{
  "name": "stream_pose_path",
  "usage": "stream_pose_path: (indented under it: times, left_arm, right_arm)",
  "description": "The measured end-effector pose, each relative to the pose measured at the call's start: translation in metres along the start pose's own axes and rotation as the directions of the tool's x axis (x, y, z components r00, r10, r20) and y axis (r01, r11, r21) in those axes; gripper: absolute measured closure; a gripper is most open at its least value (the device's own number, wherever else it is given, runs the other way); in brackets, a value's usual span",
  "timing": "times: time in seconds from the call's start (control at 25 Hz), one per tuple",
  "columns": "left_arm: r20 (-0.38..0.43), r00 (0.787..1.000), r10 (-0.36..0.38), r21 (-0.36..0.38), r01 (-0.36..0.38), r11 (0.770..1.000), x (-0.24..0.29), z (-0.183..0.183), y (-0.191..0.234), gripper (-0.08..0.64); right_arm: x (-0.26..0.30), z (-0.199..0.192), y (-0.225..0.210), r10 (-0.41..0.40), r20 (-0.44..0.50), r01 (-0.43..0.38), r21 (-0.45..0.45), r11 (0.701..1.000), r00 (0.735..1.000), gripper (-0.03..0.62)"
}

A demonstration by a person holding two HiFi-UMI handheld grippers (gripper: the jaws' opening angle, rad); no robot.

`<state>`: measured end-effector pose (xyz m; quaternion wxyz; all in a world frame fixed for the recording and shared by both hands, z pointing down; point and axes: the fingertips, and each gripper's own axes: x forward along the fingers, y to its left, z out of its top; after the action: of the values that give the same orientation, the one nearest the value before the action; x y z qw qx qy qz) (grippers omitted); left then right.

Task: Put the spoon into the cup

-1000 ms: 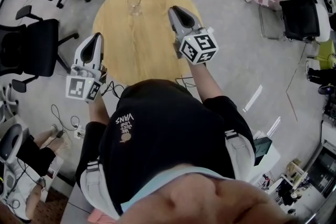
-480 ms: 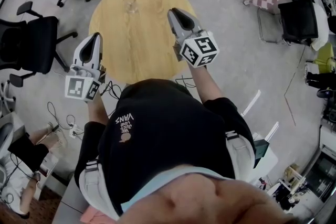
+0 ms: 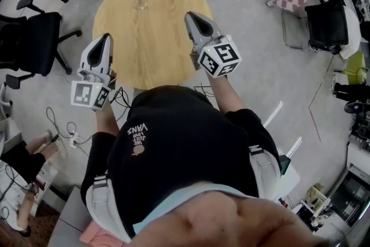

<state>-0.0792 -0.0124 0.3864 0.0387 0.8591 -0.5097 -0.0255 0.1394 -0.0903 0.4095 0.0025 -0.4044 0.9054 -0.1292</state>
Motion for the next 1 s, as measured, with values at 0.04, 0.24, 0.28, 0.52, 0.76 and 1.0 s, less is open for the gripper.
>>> stream_pose_path:
  times: [0.04,0.24,0.28,0.52,0.76,1.0]
  left_arm:
    - [0.002,1.0,0.003,-0.001,-0.003,1.0,0.0,-0.001,-0.003,0.563]
    - [0.01,1.0,0.027,-0.005,-0.027,1.0,-0.005,-0.003,-0.011,0.563]
    - [0.011,0.999,0.031,-0.005,-0.031,1.0,-0.007,-0.004,-0.013,0.563]
    - [0.01,0.998,0.056,-0.006,-0.056,0.998,-0.014,-0.009,-0.023,0.563]
    - [0.01,0.997,0.07,-0.006,-0.07,0.998,-0.023,-0.013,-0.031,0.563]
    - [0.01,0.997,0.077,-0.008,-0.077,0.997,-0.026,-0.014,-0.036,0.563]
  right_arm:
    - [-0.003,-0.001,0.0,0.004,-0.001,-0.004,0.0,1.0,1.0,0.591]
    - [-0.009,-0.005,0.005,0.038,-0.015,-0.038,-0.005,0.999,0.999,0.592]
    - [-0.011,-0.006,0.006,0.045,-0.019,-0.045,-0.006,0.999,0.999,0.592]
    - [-0.016,-0.015,0.011,0.078,-0.04,-0.078,-0.009,0.997,0.996,0.594]
    - [-0.02,-0.023,0.015,0.09,-0.062,-0.092,-0.022,0.996,0.994,0.595]
    - [-0.022,-0.026,0.018,0.098,-0.076,-0.101,-0.036,0.994,0.992,0.595]
